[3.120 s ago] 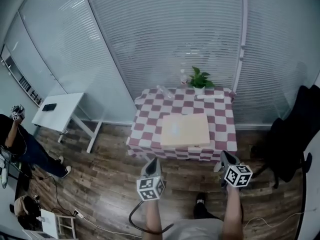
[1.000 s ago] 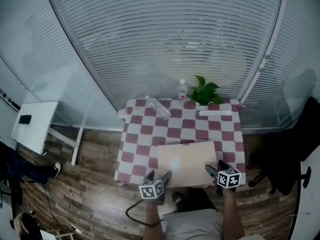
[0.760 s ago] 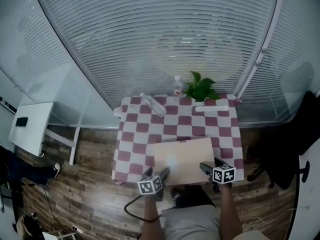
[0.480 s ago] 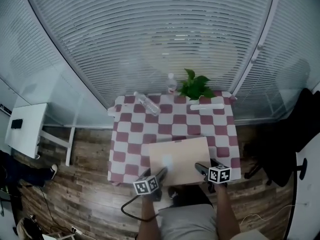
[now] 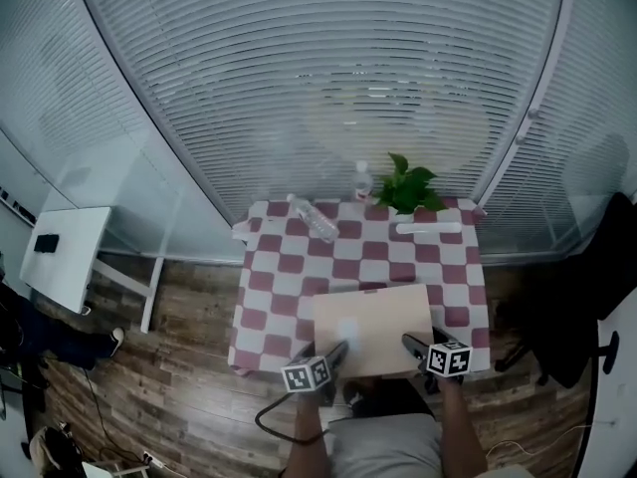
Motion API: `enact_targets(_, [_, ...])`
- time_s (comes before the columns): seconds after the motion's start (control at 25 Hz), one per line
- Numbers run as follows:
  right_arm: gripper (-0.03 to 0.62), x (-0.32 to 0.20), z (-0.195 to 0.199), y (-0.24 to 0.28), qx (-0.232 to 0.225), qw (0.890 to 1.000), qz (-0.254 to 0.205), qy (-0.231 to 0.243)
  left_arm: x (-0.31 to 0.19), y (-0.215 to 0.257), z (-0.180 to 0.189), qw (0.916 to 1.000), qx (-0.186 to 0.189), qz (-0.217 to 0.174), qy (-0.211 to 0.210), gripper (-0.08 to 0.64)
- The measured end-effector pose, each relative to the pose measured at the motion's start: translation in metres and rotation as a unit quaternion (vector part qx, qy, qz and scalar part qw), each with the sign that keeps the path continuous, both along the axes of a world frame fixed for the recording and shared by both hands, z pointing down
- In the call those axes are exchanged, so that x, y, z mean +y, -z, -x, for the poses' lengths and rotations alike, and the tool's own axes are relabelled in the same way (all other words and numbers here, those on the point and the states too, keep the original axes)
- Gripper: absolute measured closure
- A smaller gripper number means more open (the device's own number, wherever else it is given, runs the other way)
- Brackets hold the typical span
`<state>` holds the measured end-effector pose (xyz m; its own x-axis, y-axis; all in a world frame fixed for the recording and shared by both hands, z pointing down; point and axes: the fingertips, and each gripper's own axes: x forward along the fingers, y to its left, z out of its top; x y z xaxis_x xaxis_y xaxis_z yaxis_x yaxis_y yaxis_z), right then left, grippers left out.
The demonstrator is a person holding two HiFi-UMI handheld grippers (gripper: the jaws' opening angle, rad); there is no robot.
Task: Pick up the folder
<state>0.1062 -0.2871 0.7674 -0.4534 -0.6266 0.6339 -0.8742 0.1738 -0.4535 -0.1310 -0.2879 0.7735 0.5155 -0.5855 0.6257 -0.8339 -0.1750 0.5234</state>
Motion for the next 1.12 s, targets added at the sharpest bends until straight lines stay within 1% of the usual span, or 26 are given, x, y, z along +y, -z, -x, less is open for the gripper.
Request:
enact_targets(0.16, [0.199,-0.009,0.005,0.002,0.004,1.000,-0.007,0.010,-0.005,0.006,0.004,0.9999,-0.012,-0.008,0.006,0.161])
enact_targets(0.28, [0.200,-0.015,0.011,0.009,0.011,0.999,-0.019,0.024,-0.006,0.013,0.011,0.9996,-0.012,-0.018,0.020,0.161])
enact_targets(0.4, [0.201,-0.026,0.019,0.018,0.015,0.999,-0.031,0.037,-0.011,0.020,0.020,0.9989,-0.020,-0.029,0.032,0.161])
enact_targets(0.6, [0.201,-0.037,0.027,0.029,0.019,0.998,-0.046,0.050,-0.018,0.033,0.025,0.9978,-0.016,-0.046,0.045,0.161])
enact_targets(0.88, [0.201,-0.055,0.031,0.060,0.025,0.994,-0.089,0.064,-0.029,0.064,0.030,0.9940,-0.024,-0.090,0.058,0.161])
enact_targets(1.12, [0.201,-0.072,0.036,0.103,0.033,0.987,-0.142,0.074,-0.042,0.102,0.034,0.9876,-0.020,-0.139,0.071,0.161])
